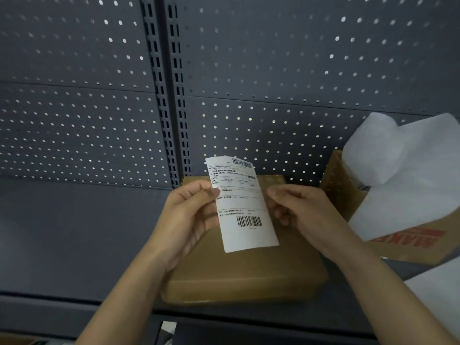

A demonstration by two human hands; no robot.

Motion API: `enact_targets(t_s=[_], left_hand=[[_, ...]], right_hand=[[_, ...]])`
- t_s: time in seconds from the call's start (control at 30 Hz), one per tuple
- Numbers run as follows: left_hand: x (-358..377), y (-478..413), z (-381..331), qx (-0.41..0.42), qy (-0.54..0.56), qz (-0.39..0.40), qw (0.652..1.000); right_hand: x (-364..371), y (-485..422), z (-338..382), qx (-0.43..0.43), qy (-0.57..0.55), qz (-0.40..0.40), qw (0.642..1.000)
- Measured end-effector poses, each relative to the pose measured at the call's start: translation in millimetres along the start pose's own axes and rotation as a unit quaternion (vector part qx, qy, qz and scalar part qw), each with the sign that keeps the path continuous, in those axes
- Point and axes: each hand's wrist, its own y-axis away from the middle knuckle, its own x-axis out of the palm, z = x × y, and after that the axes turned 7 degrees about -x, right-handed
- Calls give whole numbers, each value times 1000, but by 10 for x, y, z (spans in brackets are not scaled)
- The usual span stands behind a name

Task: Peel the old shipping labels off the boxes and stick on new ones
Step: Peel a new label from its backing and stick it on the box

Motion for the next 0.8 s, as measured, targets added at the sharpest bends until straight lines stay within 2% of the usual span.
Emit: enact_targets(t_s=[0.2,0.37,0.57,0.8], left_hand=[[-119,-72,36,-17,-15,13,1000],[-152,-92,11,-27,-60,7,998],[-222,-119,-53,-50,-202,-26,978],[-294,-165,-89,-95,-291,-46,951]], right_hand=[[13,-42,-9,74,-112,41,990],[-16,-76,-6,77,-154,47,984],[-32,-69,-2,59,-86,39,994],[-34,-98,34,48,-1,48,998]])
